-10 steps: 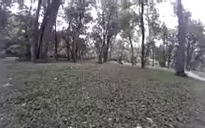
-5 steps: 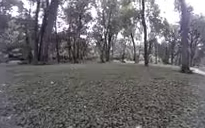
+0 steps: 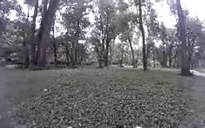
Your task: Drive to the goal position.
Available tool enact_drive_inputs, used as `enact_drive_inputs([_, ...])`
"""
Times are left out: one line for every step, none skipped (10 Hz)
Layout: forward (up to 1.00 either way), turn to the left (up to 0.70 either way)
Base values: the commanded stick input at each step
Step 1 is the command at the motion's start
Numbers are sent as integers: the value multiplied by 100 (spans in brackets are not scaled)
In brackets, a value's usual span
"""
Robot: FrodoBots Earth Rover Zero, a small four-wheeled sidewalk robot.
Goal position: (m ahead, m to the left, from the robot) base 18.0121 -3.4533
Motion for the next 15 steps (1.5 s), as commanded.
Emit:
enact_drive_inputs([70, -14])
enact_drive_inputs([70, -14])
enact_drive_inputs([70, -14])
enact_drive_inputs([70, -14])
enact_drive_inputs([70, -14])
enact_drive_inputs([70, -14])
enact_drive_inputs([70, -14])
enact_drive_inputs([70, -10])
enact_drive_inputs([70, 0])
enact_drive_inputs([70, 0])
enact_drive_inputs([70, 0])
enact_drive_inputs([70, 0])
enact_drive_inputs([70, 0])
enact_drive_inputs([70, 0])
enact_drive_inputs([70, 0])
